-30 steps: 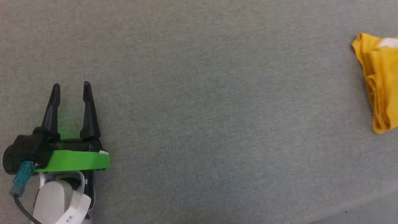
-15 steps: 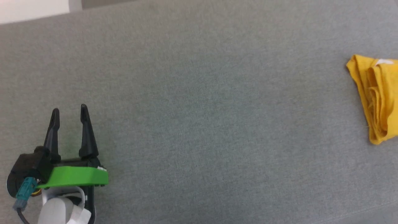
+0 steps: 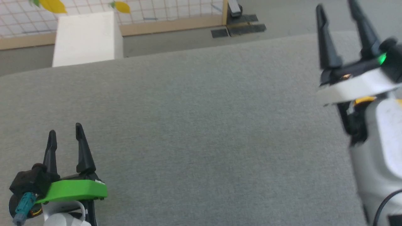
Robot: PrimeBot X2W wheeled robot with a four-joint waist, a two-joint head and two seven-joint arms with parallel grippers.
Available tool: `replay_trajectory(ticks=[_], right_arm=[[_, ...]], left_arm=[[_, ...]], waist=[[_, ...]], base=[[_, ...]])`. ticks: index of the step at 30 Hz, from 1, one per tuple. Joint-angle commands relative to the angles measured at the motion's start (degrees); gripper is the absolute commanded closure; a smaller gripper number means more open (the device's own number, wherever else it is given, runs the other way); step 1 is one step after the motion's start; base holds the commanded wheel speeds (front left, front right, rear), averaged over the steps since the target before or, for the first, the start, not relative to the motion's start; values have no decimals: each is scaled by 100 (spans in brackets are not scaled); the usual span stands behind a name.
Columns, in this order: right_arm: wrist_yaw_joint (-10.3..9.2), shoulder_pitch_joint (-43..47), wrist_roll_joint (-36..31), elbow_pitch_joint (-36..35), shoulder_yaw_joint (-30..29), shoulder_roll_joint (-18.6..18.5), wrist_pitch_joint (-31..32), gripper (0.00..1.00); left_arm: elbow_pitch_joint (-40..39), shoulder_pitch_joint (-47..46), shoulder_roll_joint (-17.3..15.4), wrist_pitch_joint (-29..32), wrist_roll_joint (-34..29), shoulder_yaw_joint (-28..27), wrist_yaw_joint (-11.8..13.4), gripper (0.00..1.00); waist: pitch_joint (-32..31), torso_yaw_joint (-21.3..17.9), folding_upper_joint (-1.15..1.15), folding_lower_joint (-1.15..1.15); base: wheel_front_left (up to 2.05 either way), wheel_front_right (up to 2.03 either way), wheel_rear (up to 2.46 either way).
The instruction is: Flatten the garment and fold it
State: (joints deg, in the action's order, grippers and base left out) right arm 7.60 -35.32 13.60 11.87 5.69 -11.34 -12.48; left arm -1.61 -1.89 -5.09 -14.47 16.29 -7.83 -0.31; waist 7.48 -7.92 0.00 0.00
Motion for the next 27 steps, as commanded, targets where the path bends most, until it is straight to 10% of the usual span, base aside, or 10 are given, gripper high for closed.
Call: replay_trajectory(ticks=[1, 8, 27], right_arm=[[-11, 265, 14, -37, -83, 197, -87, 0], [-11, 1587, -242, -370, -585, 800, -245, 0], [-11, 3263, -520, 16, -757, 846, 70, 0]], left_arm=[[41, 77, 27, -34, 51, -12, 47, 0], [271, 119, 84, -18, 100, 135, 120, 0], [818, 253, 75, 42, -344, 796, 189, 0]], waist=[[-430, 400, 0, 0], [-761, 698, 0, 0], [-995, 663, 0, 0]], base=[[0, 0, 0], [0, 0, 0], [0, 0, 0]])
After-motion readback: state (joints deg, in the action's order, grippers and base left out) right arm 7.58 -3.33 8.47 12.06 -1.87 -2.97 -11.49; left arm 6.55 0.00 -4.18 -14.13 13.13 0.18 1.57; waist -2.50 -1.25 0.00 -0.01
